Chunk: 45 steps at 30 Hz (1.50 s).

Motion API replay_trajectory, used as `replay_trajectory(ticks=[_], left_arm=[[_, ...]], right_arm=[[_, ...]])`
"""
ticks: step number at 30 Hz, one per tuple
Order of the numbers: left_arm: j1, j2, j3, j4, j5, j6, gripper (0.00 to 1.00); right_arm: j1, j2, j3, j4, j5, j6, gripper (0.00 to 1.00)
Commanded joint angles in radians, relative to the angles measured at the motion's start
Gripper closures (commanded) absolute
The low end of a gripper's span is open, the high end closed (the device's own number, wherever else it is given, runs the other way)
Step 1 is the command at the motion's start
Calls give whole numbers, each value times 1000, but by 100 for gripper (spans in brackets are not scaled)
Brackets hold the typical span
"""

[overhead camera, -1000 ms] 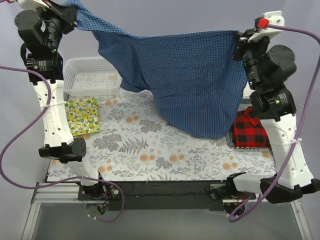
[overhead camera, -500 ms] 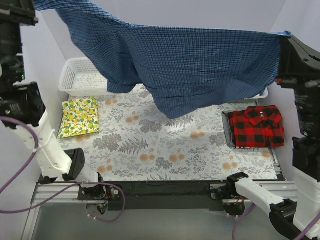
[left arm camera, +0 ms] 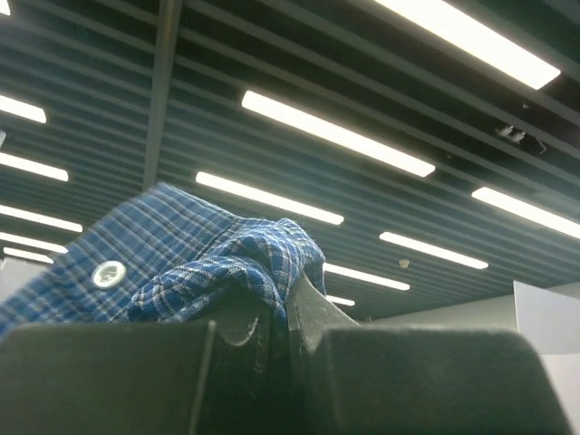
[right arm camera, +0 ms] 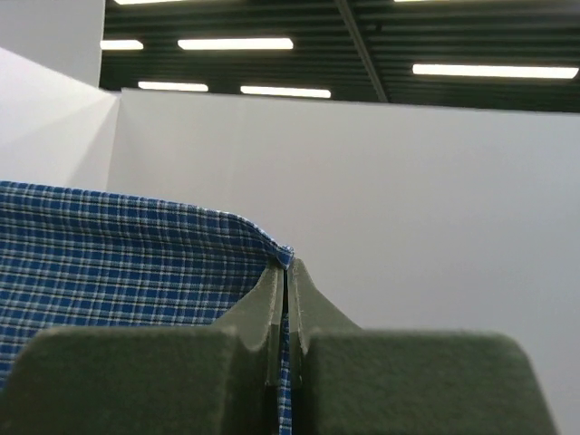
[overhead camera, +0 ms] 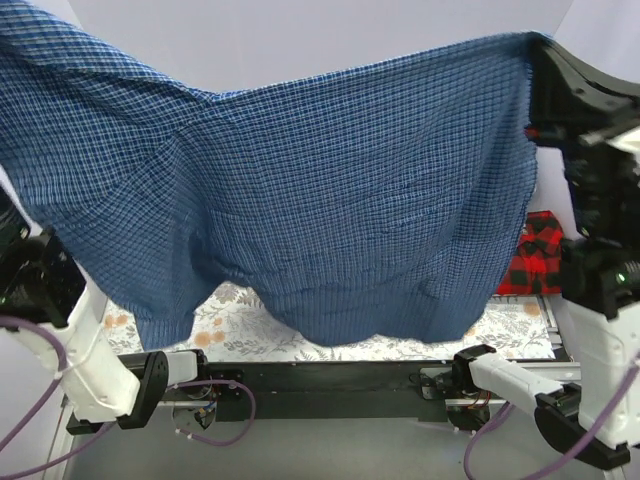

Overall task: Fold and stack the long sleeve shirts
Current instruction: Flatten the shirt out

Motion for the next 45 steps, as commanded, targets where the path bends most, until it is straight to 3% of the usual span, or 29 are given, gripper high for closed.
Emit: replay_trajectory(ticks=[1, 6, 10, 17, 18, 21, 23, 24, 26, 27, 28, 30, 31, 32, 36, 40, 45], left_arm=[[-8, 163, -149, -44, -1, -57, 100], [-8, 374, -175, -154, 150, -131, 100], [-17, 529, -261, -122, 230, -182, 100], [-79, 754, -299, -115, 256, -53, 100], [-130, 791, -302, -119, 243, -30, 98], [-175, 872, -284, -153, 182, 39, 92], [-186, 918, -243, -202, 172, 50, 64], [-192, 943, -188, -223, 161, 50, 62], [-194, 977, -157, -260, 135, 41, 60], [-194, 971, -164, -259, 128, 33, 51], [-194, 949, -172, -259, 105, 30, 42], [-194, 919, -199, -248, 89, 22, 37], [-194, 899, -225, -245, 85, 34, 35], [-194, 862, -244, -248, 62, 39, 32], [-194, 755, -359, -279, 12, 60, 21], [-194, 646, -491, -371, 34, 18, 21], [-208, 465, -837, -420, 124, 7, 23]], right_arm=[[-4, 106, -18, 36, 44, 9, 99], [-4, 192, -129, 33, 154, -20, 99], [-4, 319, -237, 48, 285, -61, 99], [-29, 546, -295, 95, 380, 4, 99], [-32, 589, -294, 93, 385, 12, 99], [-39, 681, -269, 88, 412, 31, 99], [-61, 732, -217, 61, 418, 44, 99], [-68, 787, -188, 40, 415, 73, 99], [-82, 842, -81, -25, 415, 78, 86], [-85, 894, -42, -52, 418, 84, 78], [-91, 913, 0, -79, 412, 84, 60], [-98, 939, 79, -134, 408, 95, 37], [-101, 937, 93, -140, 411, 98, 16], [-101, 934, 105, -183, 420, 97, 5], [-101, 856, 64, -243, 435, 110, 1], [-99, 752, -63, -316, 391, 149, 1], [-98, 579, -309, -424, 270, 213, 1]])
